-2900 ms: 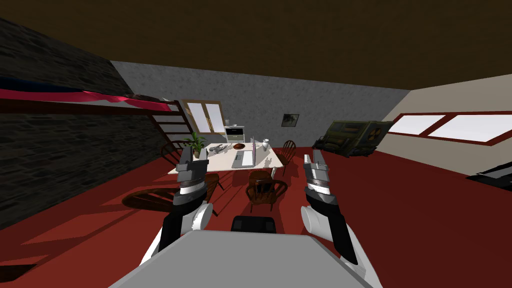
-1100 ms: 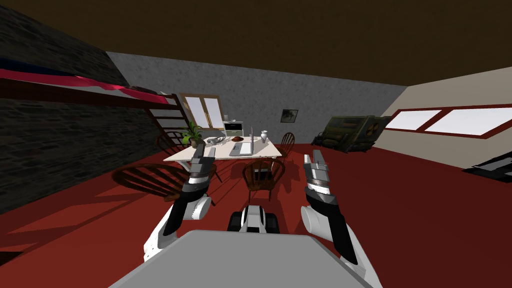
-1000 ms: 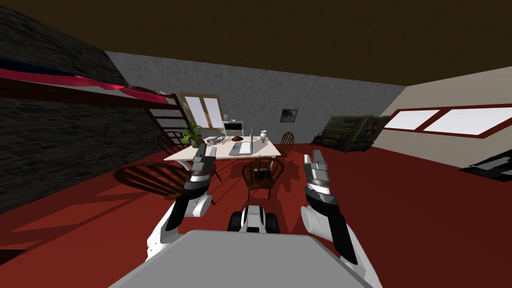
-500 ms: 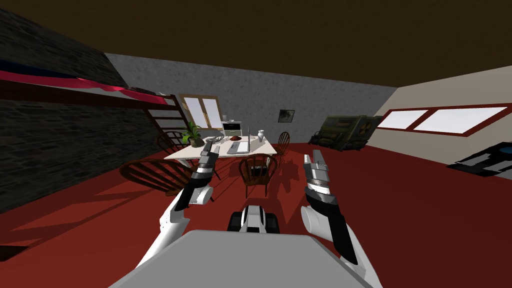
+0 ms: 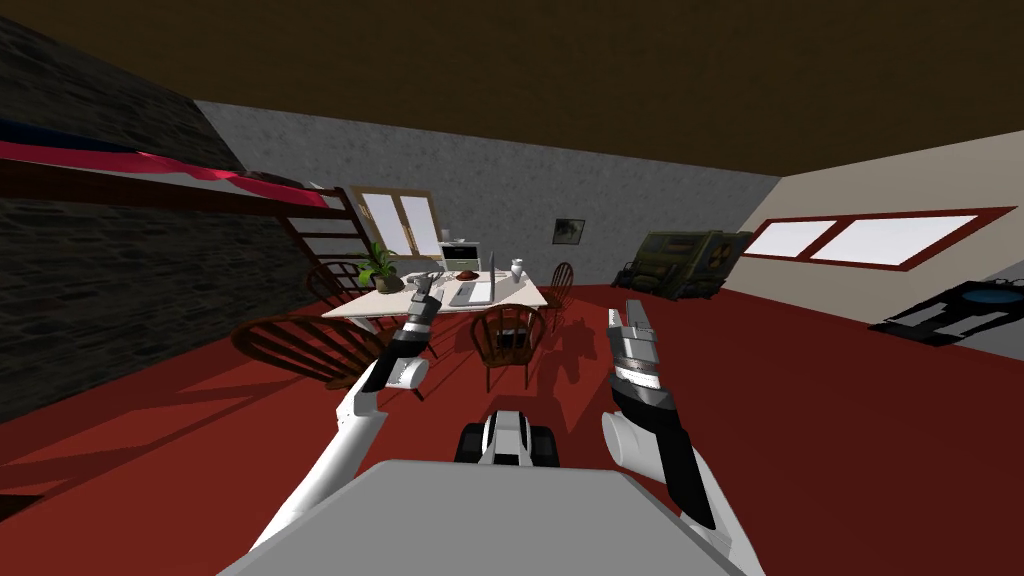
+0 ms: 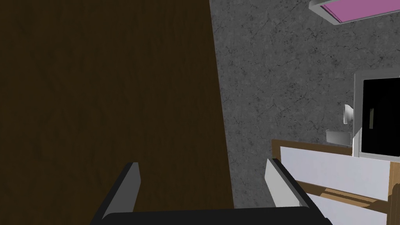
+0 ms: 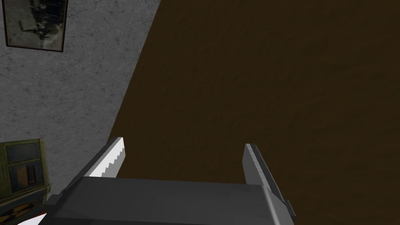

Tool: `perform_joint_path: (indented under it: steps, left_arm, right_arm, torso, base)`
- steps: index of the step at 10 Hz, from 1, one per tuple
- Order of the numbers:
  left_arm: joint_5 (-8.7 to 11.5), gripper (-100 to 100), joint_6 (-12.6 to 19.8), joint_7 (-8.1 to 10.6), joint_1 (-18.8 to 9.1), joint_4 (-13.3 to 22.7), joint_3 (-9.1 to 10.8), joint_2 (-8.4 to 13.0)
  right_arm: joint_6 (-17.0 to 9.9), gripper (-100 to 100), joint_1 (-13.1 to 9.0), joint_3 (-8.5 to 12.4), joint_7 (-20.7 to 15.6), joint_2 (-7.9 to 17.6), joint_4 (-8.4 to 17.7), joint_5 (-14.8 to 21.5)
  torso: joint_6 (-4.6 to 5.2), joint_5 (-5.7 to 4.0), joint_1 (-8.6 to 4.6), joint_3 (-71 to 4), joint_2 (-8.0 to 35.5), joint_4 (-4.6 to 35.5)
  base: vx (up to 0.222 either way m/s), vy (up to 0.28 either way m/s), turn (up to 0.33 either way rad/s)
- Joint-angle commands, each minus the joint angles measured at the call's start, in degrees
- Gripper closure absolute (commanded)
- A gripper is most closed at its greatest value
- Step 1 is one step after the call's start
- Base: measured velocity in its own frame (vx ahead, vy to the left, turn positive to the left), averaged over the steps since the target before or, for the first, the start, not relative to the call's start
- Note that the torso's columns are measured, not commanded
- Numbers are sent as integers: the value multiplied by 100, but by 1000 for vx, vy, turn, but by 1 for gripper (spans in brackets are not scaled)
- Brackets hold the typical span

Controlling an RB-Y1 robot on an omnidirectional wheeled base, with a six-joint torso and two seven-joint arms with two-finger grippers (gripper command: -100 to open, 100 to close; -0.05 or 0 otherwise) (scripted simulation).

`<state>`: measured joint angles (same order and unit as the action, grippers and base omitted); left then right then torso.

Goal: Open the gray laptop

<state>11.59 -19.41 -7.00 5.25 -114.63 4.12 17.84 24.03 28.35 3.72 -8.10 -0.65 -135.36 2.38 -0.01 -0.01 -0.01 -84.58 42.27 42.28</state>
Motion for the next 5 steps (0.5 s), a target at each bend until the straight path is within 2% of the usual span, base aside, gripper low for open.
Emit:
perform_joint_path:
  steps: [1, 3, 4, 5]
  left_arm:
    - [113, -100, 277, 21, -315, 270, 55, 131]
    - [282, -100, 667, 49, -729, 665, 127, 373]
    - [282, -100, 740, 49, -787, 723, 127, 373]
    - [357, -100, 970, 61, -989, 911, 156, 507]
  right_arm:
    - [0, 0, 0, 0, 0, 0, 0, 0]
    - [0, 0, 0, 0, 0, 0, 0, 0]
    - [0, 0, 0, 0, 0, 0, 0, 0]
    - [0, 0, 0, 0, 0, 0, 0, 0]
  torso:
    - [1, 0, -1, -1, -1, -1]
    - [1, 1, 2, 0, 2, 0]
    - [1, -3, -13, 2, 5, 1]
    - [0, -1, -1, -1, -2, -1]
  base:
    - [-26, -65, -17]
    - [-38, -96, -47]
    - [-18, -91, -19]
    - [11, -92, -39]
